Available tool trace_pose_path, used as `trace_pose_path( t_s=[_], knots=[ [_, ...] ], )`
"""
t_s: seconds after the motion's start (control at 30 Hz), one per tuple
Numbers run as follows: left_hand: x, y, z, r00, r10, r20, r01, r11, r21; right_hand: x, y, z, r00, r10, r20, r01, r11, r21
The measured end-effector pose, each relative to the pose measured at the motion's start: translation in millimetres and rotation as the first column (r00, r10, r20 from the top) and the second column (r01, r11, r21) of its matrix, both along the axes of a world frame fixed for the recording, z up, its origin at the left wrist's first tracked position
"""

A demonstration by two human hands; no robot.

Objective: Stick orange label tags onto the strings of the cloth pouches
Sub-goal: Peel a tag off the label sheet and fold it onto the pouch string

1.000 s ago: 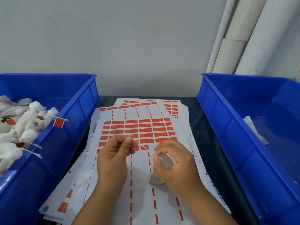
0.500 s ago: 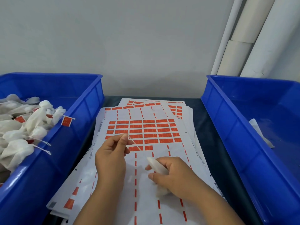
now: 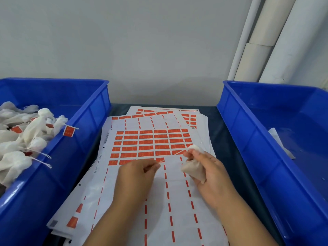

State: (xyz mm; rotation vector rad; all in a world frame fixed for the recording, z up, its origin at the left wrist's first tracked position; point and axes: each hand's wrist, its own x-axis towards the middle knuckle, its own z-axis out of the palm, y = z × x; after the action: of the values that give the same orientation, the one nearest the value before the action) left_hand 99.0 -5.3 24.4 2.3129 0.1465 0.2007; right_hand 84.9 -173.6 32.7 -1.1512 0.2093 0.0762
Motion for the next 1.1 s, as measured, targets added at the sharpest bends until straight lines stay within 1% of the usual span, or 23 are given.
trace_pose_path(
  t_s=[0.07, 0.13, 0.2, 0.3, 0.4, 0.47, 0.57, 0.67, 0.73, 0.83, 0.9, 1.0, 1.1],
  knots=[
    [-0.2, -2.6, -0.3, 0.980, -0.198, -0.017, 0.198, 0.972, 0.126, 2.4, -0.2, -2.1, 0.999, -0.038, 0.004, 0.038, 0.999, 0.006],
    [0.6, -4.6, -1.4, 0.945, -0.327, -0.010, 0.322, 0.924, 0.204, 4.3, 1.8, -4.6, 0.996, -0.092, 0.010, 0.092, 0.994, -0.051],
    [0.5, -5.9, -1.3, 0.924, -0.381, -0.008, 0.373, 0.900, 0.225, 5.6, 3.5, -8.1, 0.990, -0.141, 0.026, 0.144, 0.967, -0.209],
    [-1.9, -5.4, 0.1, 0.899, -0.435, 0.046, 0.413, 0.879, 0.237, 4.9, 5.0, -12.8, 0.987, -0.147, 0.060, 0.159, 0.886, -0.436],
    [-6.2, -4.4, 2.1, 0.874, -0.466, 0.138, 0.427, 0.872, 0.239, 1.0, 8.4, -12.9, 0.989, -0.095, 0.115, 0.144, 0.808, -0.571],
    [-8.4, -4.8, 2.8, 0.859, -0.480, 0.178, 0.437, 0.869, 0.234, -2.2, 11.4, -10.3, 0.987, 0.002, 0.161, 0.103, 0.765, -0.636],
    [-10.5, -5.4, 4.5, 0.839, -0.493, 0.230, 0.446, 0.866, 0.228, -4.0, 14.3, -9.7, 0.972, 0.139, 0.187, 0.044, 0.676, -0.735],
    [-11.4, -4.9, 6.1, 0.831, -0.479, 0.284, 0.425, 0.875, 0.231, -3.5, 16.8, -11.4, 0.956, 0.238, 0.169, -0.005, 0.591, -0.807],
    [-11.8, -4.5, 6.7, 0.833, -0.458, 0.310, 0.404, 0.887, 0.223, -4.2, 18.1, -11.2, 0.954, 0.268, 0.135, -0.037, 0.552, -0.833],
    [-11.0, -4.3, 5.7, 0.834, -0.428, 0.348, 0.380, 0.903, 0.198, -6.2, 19.8, -9.6, 0.938, 0.326, 0.116, -0.090, 0.552, -0.829],
    [-10.1, -4.7, 4.4, 0.852, -0.402, 0.335, 0.375, 0.916, 0.145, -8.1, 20.9, -8.1, 0.918, 0.379, 0.115, -0.128, 0.560, -0.819],
    [-9.7, -6.6, 2.5, 0.896, -0.341, 0.284, 0.355, 0.935, 0.002, -9.0, 21.6, -9.6, 0.889, 0.434, 0.144, -0.141, 0.559, -0.817],
    [-8.6, -8.3, 2.2, 0.930, -0.277, 0.241, 0.318, 0.936, -0.149, -9.2, 20.9, -11.2, 0.881, 0.439, 0.175, -0.105, 0.544, -0.833]
  ],
)
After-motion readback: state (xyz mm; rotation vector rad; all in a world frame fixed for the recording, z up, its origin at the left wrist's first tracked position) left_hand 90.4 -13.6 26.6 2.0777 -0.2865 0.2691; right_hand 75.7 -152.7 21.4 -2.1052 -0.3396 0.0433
